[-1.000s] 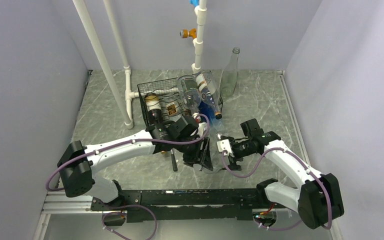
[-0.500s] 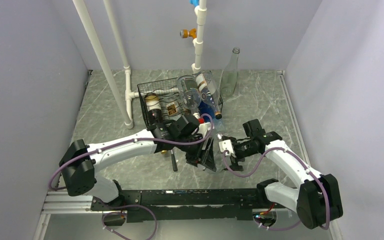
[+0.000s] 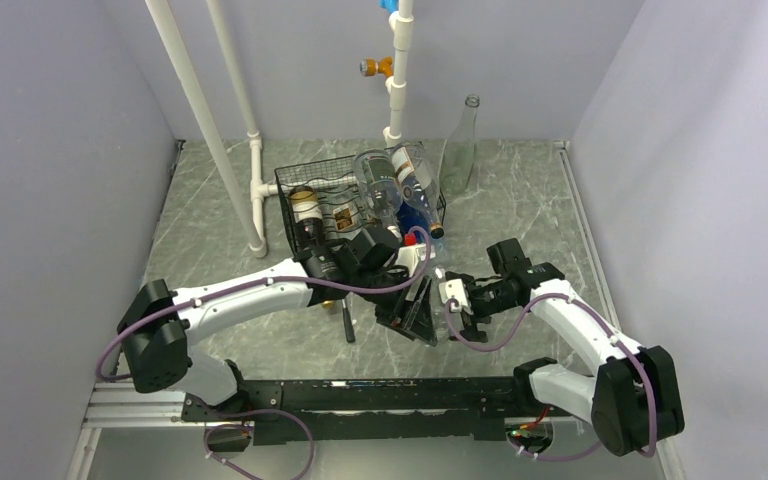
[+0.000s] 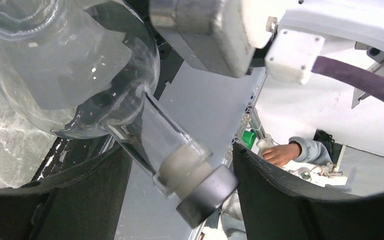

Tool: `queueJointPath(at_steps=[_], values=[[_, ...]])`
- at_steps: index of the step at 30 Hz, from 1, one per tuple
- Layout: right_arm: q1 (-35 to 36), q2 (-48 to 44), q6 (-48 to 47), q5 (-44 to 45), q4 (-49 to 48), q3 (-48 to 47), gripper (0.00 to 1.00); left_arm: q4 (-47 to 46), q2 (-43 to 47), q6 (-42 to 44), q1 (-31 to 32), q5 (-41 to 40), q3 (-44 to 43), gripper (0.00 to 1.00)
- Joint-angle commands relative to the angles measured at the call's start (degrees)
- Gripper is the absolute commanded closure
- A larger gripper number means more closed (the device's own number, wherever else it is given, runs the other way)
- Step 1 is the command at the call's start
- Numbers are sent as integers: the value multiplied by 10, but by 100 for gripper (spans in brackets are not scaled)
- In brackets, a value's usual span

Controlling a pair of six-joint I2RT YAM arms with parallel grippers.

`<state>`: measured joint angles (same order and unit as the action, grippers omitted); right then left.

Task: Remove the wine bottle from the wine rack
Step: Place the wine bottle at the center of the board.

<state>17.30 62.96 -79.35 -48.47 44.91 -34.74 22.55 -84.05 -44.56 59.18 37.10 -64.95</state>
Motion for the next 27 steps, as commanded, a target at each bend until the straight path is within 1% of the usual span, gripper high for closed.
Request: queueJointPath(at_steps=[1,17,23,27], values=[[-2,4,-15,-12,16,9,2,-31,25,24,1,26,-19,23],[-34,8,-37,-20,34,7,1,-71,17,43,-2,58,-13,21],[-61,4,-47,-34,49,2,1,-87,36,52,-3,47,7,21],[-90,-1,-59,-47,69,-4,1,-119,72,65,-2,7,38,21]])
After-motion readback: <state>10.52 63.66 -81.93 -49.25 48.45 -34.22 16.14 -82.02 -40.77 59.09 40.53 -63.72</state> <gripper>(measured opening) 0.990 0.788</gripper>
